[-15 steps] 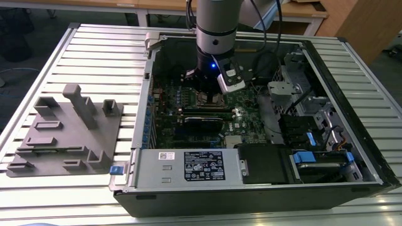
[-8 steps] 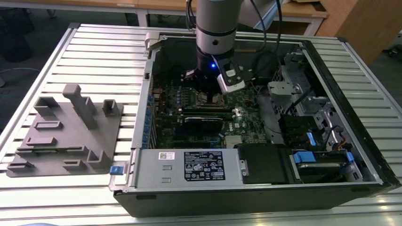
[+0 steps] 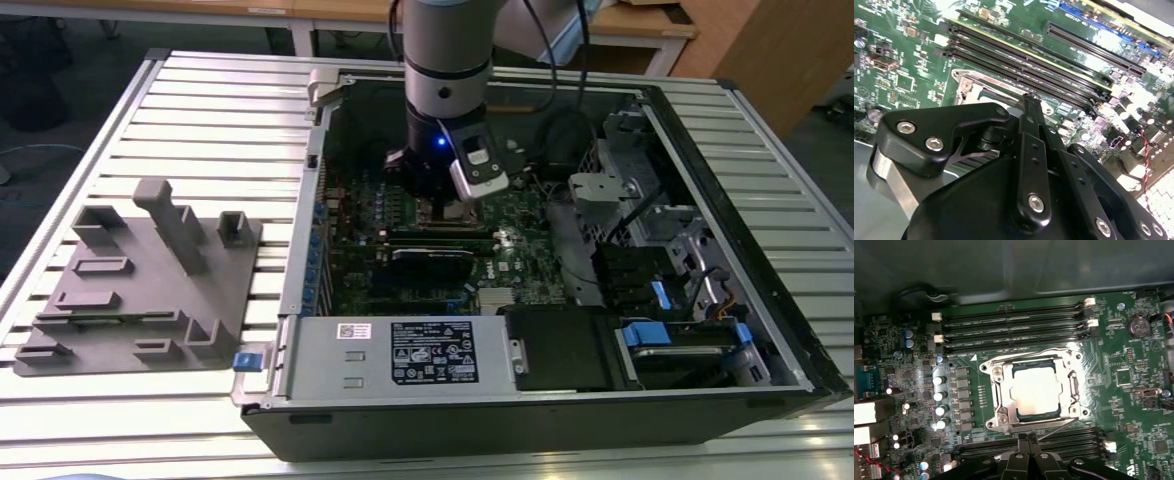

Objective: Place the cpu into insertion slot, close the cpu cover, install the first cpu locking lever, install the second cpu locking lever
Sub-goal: 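Install the second cpu locking lever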

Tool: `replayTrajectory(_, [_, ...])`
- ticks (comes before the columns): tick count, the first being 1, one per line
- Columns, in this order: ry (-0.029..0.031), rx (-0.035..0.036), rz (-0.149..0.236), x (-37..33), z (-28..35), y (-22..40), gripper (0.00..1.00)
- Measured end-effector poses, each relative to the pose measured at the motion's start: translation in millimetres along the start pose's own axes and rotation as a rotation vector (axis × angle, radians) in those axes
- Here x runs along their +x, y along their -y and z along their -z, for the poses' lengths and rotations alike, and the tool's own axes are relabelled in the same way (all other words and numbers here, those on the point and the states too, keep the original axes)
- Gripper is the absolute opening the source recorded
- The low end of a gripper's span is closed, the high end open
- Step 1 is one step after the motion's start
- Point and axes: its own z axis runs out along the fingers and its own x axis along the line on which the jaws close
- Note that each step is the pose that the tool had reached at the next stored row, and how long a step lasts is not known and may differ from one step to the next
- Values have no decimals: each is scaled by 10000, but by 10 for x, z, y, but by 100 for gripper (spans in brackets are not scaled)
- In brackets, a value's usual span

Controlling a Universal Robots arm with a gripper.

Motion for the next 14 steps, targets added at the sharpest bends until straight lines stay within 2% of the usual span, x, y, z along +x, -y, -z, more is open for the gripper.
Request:
replayTrajectory(7, [22,-2,1,104,-43,20,11])
replayTrajectory(14, [22,-3,1,129,-96,26,11])
